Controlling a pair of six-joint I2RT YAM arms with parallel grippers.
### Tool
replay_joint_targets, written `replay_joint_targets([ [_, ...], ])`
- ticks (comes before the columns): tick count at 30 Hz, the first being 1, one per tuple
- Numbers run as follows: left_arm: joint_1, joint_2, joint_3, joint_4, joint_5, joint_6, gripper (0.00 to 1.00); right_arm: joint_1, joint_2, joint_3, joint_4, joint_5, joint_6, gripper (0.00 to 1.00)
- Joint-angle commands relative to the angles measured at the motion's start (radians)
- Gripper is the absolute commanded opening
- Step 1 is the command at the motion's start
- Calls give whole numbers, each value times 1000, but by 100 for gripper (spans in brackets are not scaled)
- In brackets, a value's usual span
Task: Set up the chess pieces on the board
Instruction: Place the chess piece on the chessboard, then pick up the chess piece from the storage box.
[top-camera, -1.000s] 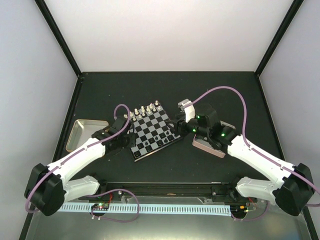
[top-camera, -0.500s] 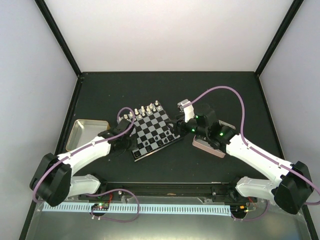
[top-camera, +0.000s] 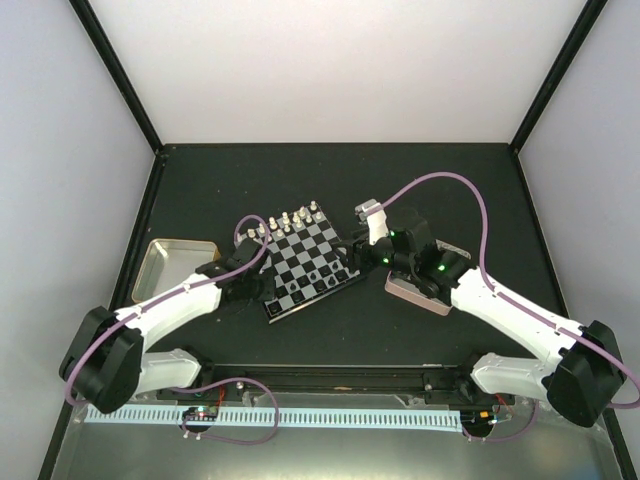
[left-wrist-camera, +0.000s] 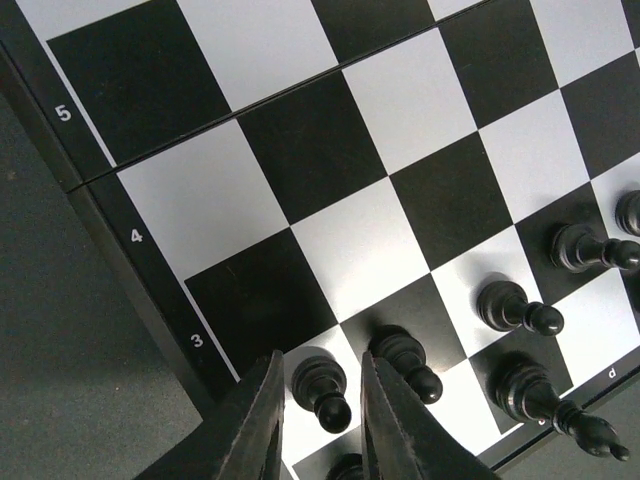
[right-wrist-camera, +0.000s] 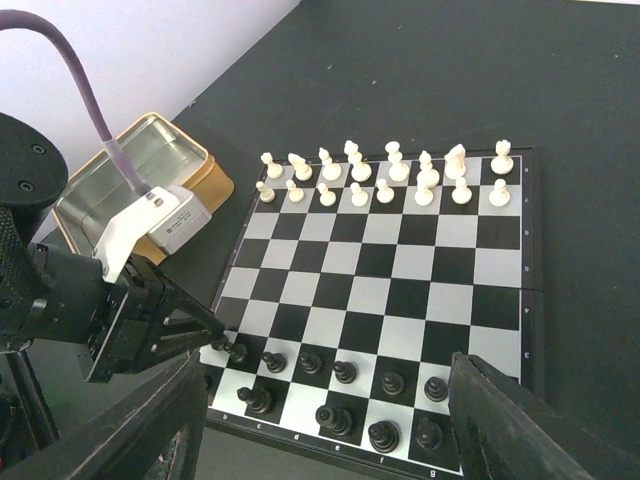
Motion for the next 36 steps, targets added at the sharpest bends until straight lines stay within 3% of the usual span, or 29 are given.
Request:
replay_joint_targets([
  [1, 5, -37, 16, -24, -9, -5, 23, 3, -8, 26, -10, 37, 15, 67],
  [8, 6, -113, 67, -89, -89, 1, 26, -19, -23, 33, -69, 220, 144, 67],
  [15, 7, -238, 109, -97, -114, 36, 33, -236, 18, 34, -345, 292, 342, 67],
  [27, 7, -434, 125, -12, -60, 86, 45, -334, 121, -66, -413, 225, 413, 68],
  [36, 8, -452, 111, 31, 13, 98, 48, -332, 91, -132, -605, 306, 310, 64],
])
